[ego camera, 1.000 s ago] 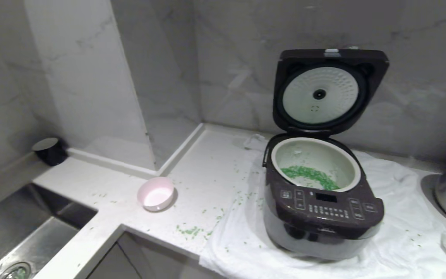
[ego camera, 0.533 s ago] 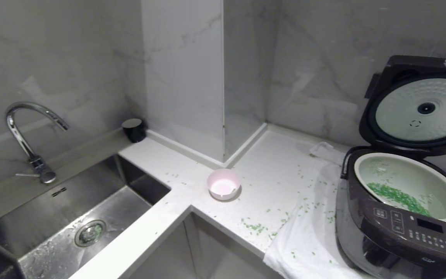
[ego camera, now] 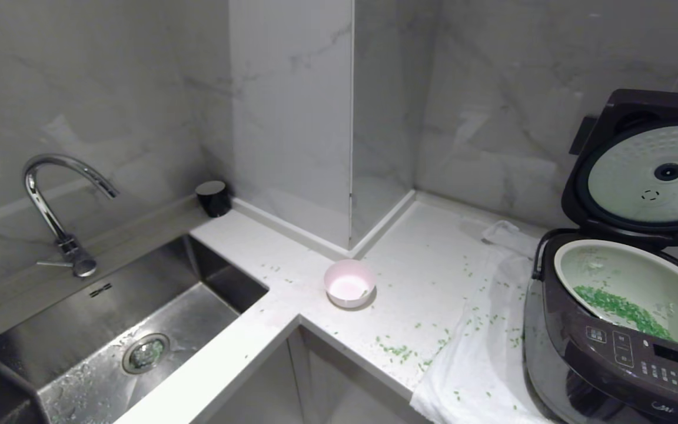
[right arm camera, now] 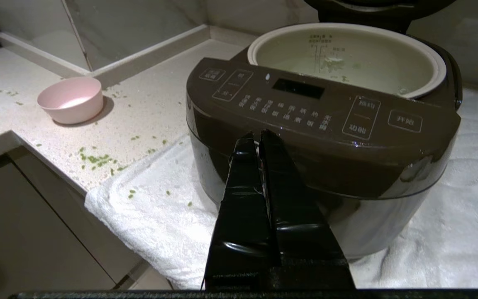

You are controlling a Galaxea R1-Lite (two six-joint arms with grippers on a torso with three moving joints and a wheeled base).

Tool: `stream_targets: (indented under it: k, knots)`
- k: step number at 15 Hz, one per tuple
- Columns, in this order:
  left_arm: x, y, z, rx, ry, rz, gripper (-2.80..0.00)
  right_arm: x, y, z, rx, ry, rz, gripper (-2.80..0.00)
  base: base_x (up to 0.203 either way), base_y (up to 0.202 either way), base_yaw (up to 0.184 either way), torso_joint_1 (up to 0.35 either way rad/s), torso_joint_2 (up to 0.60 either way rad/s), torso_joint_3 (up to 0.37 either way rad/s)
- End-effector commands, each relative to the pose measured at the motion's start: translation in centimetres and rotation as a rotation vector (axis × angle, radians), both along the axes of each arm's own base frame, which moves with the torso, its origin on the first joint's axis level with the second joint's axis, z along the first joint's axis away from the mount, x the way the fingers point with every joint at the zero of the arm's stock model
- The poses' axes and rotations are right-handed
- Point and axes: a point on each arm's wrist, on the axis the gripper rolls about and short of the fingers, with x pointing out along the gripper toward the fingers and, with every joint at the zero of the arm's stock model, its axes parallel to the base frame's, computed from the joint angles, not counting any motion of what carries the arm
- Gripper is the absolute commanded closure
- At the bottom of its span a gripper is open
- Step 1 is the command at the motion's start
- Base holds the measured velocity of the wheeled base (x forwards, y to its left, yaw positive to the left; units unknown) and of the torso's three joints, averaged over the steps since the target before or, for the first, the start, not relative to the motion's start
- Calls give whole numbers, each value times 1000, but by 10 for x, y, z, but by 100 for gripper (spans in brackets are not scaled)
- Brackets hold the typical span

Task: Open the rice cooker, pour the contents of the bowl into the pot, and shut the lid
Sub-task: Turn on the tap

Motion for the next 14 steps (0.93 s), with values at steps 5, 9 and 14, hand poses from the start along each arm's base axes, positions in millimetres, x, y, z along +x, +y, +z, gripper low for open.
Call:
stream_targets:
  k: [5, 9, 14]
  knots:
    - [0, 0, 0, -18, -3, 7, 0, 0, 0, 0, -1, 3, -1, 0, 162, 0, 1, 8, 1, 4]
    - [0, 0, 0, -28, -3, 17, 0, 0, 0, 0, -1, 3, -1, 0, 0, 0, 0, 0, 0, 0]
    - [0, 0, 0, -55, -2, 21, 0, 0, 0, 0, -3, 3, 2, 0, 0, 0, 0, 0, 0, 0]
